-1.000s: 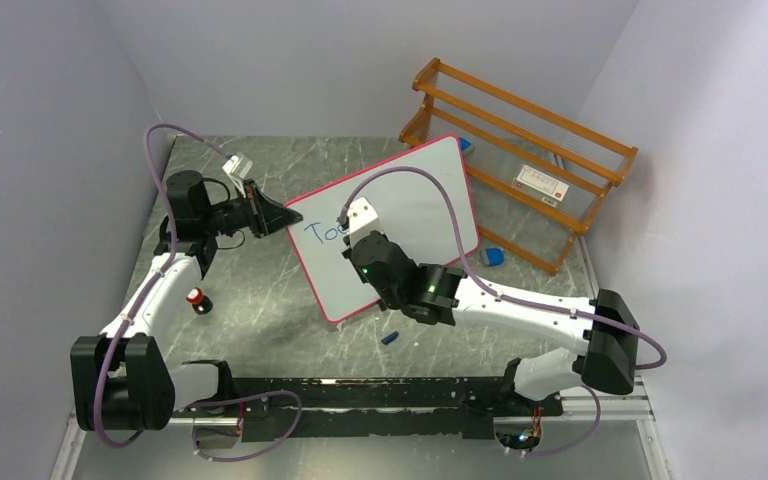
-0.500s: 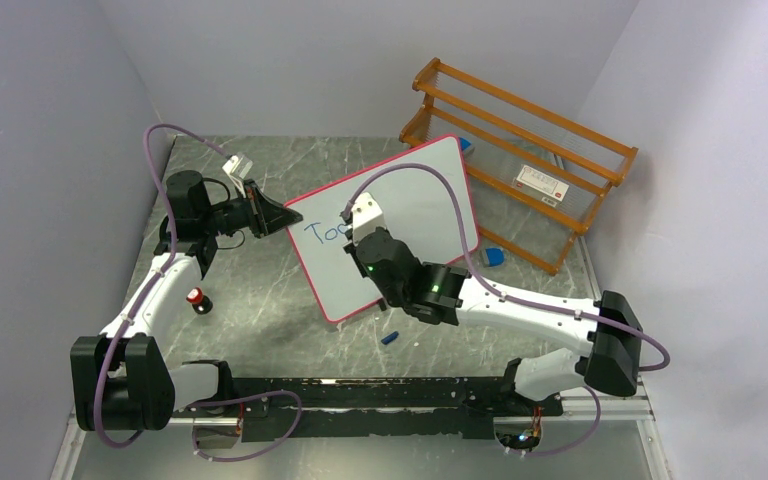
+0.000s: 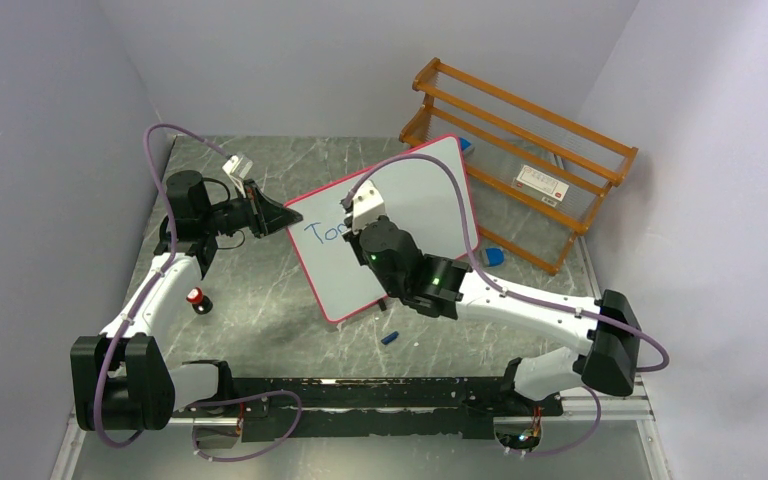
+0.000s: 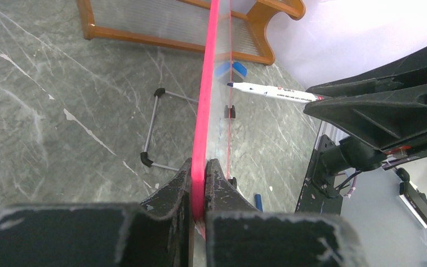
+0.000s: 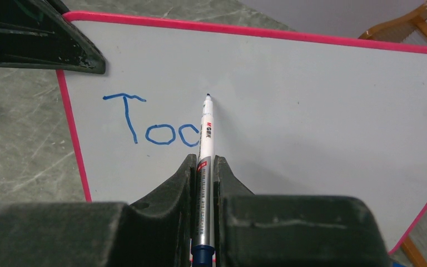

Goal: Write a sentence on the whiteboard

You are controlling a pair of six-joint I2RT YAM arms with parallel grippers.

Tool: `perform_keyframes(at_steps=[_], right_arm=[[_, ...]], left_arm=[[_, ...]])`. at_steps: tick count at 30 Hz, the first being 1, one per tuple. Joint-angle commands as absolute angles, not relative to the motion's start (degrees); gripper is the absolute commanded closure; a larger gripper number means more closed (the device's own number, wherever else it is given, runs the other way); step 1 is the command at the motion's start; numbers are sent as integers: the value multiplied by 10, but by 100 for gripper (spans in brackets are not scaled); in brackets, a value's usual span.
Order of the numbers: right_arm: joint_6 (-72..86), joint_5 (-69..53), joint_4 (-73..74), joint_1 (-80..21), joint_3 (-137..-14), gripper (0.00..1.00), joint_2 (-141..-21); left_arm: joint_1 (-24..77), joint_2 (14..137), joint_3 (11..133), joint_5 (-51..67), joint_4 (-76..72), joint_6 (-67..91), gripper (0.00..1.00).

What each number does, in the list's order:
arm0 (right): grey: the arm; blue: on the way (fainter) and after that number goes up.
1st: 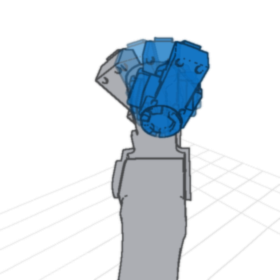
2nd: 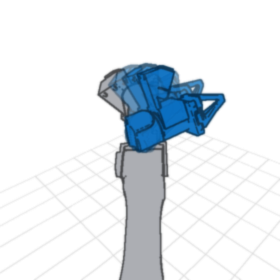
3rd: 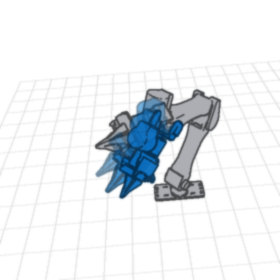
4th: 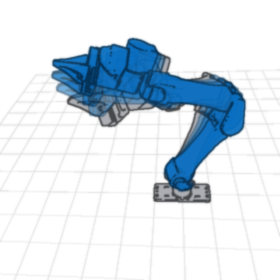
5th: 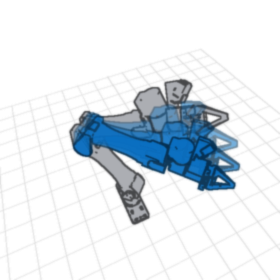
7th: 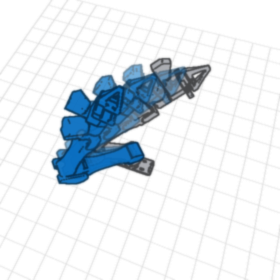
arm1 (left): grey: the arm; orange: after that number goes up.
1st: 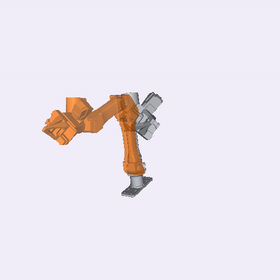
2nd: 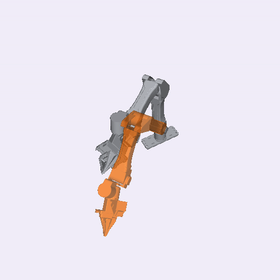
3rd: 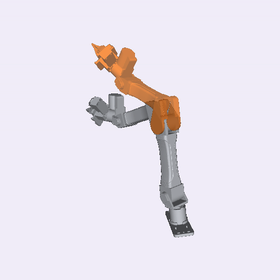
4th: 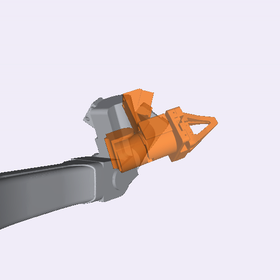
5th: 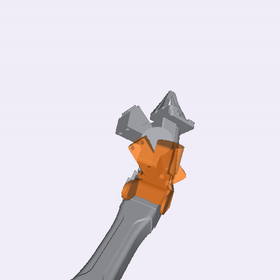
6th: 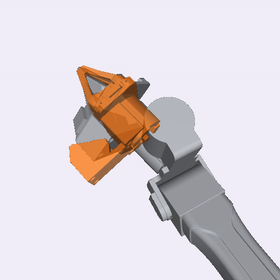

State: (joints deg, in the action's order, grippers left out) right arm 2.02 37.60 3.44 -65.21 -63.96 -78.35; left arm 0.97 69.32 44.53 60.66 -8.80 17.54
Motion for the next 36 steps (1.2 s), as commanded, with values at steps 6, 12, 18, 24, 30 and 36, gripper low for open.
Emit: perform_keyframes(at_steps=[6,12,18,24,30,36], right_arm=[[11,365,21,-649,-672,100,-802],[12,360,25,-648,-675,100,-809],[16,354,36,-645,-679,100,-816],[23,352,53,-643,-679,100,-820],[35,347,71,-643,-668,100,-810],[45,344,83,-643,-657,100,-803]], left_arm=[[30,712,435,597,-39,104,95],[31,712,435,597,-39,103,95],[31,711,435,596,-39,103,95],[31,711,435,595,-38,103,95],[31,711,435,595,-39,103,95],[31,710,436,594,-37,103,95]])
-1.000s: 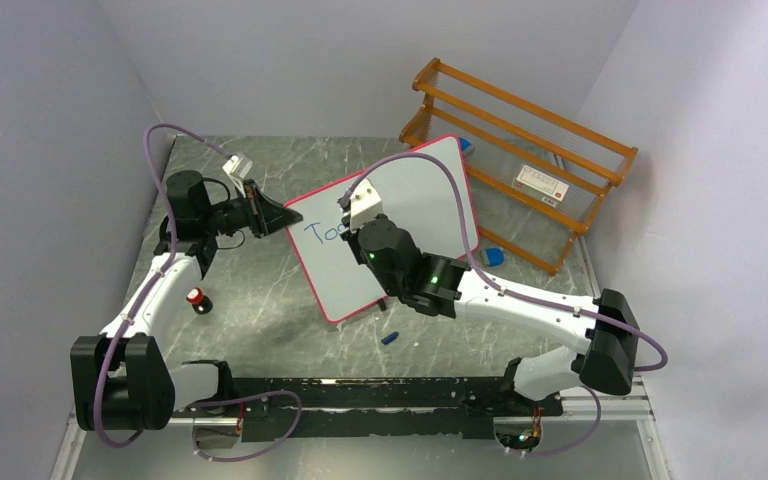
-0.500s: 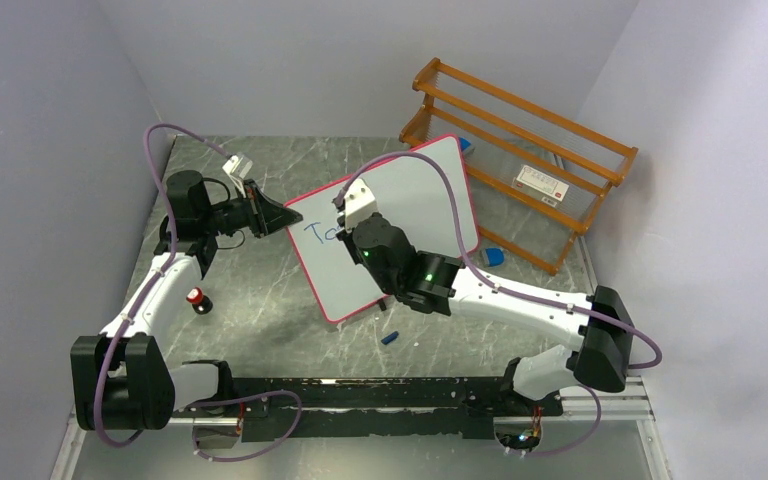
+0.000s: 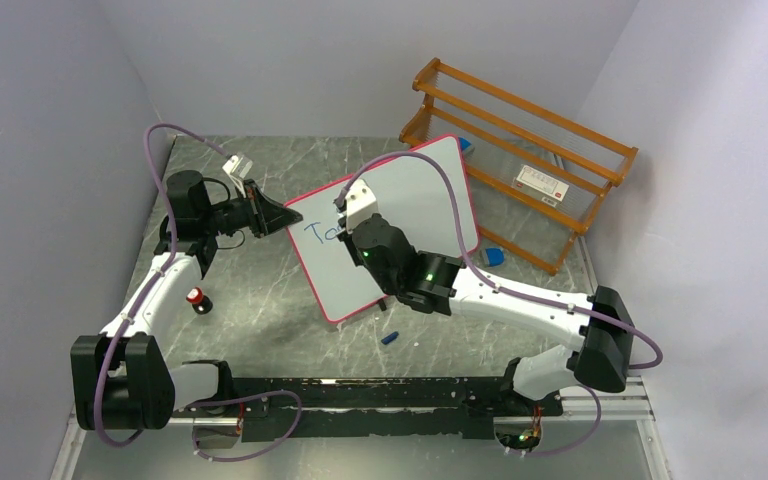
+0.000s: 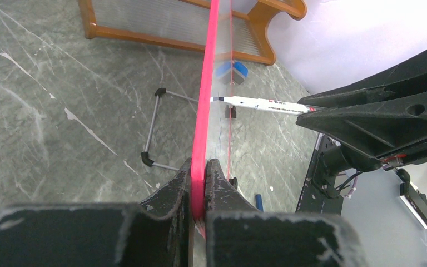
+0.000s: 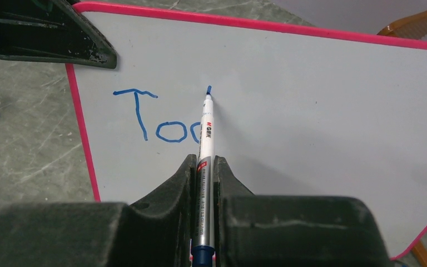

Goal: Write a sentence on the whiteboard

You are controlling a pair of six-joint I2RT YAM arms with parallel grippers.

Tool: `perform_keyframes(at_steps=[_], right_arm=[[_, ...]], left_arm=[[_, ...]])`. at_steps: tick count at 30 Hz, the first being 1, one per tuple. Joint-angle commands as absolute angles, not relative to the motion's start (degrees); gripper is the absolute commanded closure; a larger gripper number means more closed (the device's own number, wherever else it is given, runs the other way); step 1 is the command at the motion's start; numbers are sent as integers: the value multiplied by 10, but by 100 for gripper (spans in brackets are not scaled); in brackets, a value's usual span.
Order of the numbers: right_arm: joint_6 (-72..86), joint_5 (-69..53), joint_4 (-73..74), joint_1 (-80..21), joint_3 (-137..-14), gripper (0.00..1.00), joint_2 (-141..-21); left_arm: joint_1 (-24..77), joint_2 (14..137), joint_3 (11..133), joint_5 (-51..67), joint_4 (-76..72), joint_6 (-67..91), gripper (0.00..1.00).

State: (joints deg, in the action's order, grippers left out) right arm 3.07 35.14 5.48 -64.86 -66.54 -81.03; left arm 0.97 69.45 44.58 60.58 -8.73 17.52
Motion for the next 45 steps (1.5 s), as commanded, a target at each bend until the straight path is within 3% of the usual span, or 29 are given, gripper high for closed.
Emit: perform_keyframes(at_steps=[1,45], right_arm=[[46,345,83,-643,-655,100,-802],[80,343,117,-644,-612,100,-766]], left_arm=[[31,709,436,595,-37,102,95],[33,713,435,592,-37,102,95]])
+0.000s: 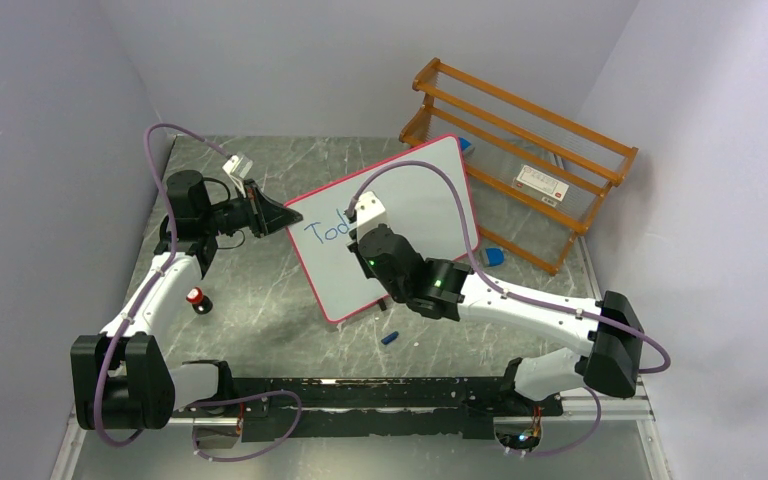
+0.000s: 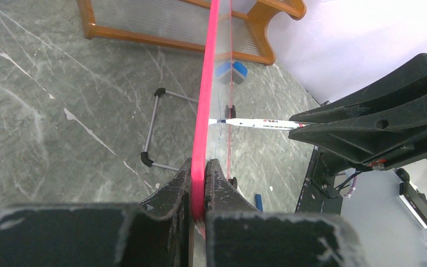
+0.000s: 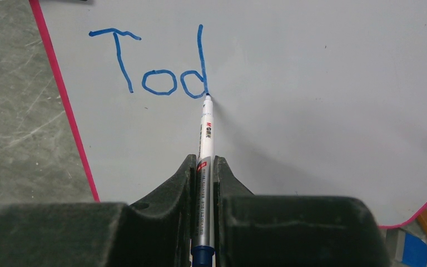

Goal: Write a sentence on the whiteboard

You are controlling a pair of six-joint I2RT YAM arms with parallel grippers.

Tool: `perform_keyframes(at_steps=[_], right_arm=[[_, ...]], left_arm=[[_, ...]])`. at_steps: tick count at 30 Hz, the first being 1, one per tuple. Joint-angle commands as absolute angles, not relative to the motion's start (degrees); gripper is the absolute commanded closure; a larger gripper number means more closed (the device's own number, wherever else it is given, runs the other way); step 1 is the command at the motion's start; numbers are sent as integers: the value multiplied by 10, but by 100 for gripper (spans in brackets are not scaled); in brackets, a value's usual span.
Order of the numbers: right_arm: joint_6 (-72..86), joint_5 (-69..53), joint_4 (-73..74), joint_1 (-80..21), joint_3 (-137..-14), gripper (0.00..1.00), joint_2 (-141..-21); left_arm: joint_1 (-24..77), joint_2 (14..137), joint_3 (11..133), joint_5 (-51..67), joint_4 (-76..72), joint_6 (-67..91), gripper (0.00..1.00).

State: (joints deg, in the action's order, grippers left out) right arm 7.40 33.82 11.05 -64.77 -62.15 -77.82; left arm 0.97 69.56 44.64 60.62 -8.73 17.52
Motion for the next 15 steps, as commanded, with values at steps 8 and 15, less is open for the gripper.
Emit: perform_keyframes(at_steps=[8,15], right_arm=[[80,356,102,-643,-605,100,-754],[75,354,79,-644,-593,100,-730]], left_arm=[[35,713,437,591,-33,99,95],[35,712,438,590,-30,97,95]])
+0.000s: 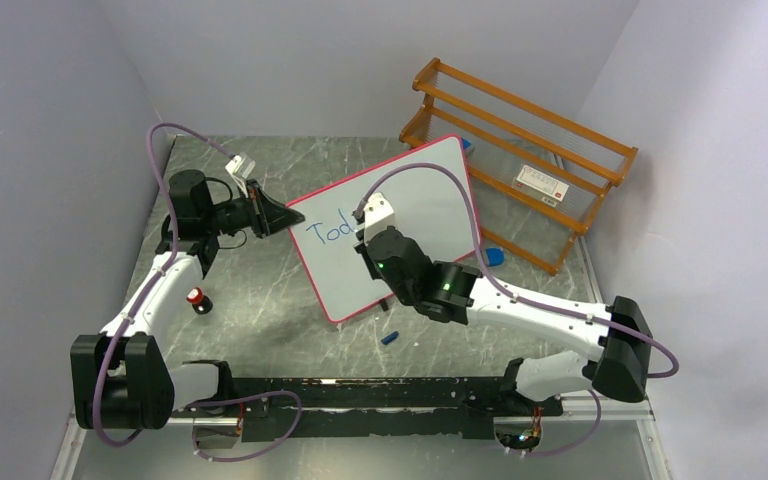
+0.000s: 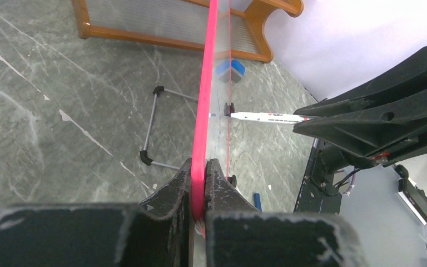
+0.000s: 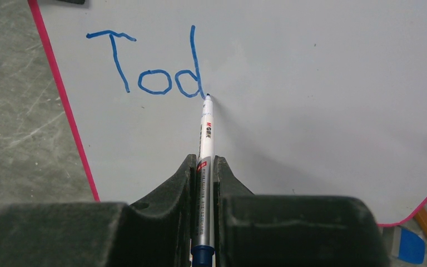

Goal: Write a sentence on the whiteboard

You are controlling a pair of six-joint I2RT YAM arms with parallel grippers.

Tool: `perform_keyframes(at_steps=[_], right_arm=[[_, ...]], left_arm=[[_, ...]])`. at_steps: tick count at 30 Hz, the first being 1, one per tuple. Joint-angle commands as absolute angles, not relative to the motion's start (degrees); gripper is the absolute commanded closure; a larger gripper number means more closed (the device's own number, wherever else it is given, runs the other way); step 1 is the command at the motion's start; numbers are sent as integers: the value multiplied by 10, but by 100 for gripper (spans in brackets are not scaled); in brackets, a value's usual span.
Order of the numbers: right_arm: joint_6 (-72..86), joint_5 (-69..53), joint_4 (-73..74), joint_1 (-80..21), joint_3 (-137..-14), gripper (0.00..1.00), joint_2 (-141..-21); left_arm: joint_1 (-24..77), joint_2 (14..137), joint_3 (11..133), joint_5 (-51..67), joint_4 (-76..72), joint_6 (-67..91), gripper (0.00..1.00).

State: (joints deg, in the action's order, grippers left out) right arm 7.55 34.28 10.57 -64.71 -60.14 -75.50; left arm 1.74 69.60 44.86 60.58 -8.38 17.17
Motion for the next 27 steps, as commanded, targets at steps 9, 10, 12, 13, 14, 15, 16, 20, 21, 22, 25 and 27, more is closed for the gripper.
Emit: perform_keyframes(at_steps=[9,10,12,13,14,15,16,20,21,22,25,27], right_arm=[[62,367,66,-639,-596,100,-738],[62,367,66,-638,-596,100,-740],[61,368,62,-637,-595,100,-741],[60,367,59,-636,-594,100,-741],[60,366,59,-635,-595,100,-742],[60,366,60,-634,-596,100,-744],[59,364,60,-634,-596,100,-745],[60,363,60,-634,-595,100,-748],[60,363,59,-633,-595,100,-749],[60,363,59,-633,-594,100,-750],[61,363,60,-631,-593,100,-751],[61,365,60,-630,-592,100,-751]], left_arm=[[35,713,439,589,-28,95,95],[35,714,439,588,-28,96,95],[35,713,439,588,-27,95,95],[35,714,439,589,-28,95,95],[35,714,439,588,-29,96,95],[35,714,439,588,-28,96,95],[35,714,439,589,-29,96,95],[35,715,439,588,-29,96,95],[35,715,439,588,-28,95,95],[35,715,439,588,-27,95,95],[35,715,439,588,-27,94,95],[35,715,439,587,-27,95,95]])
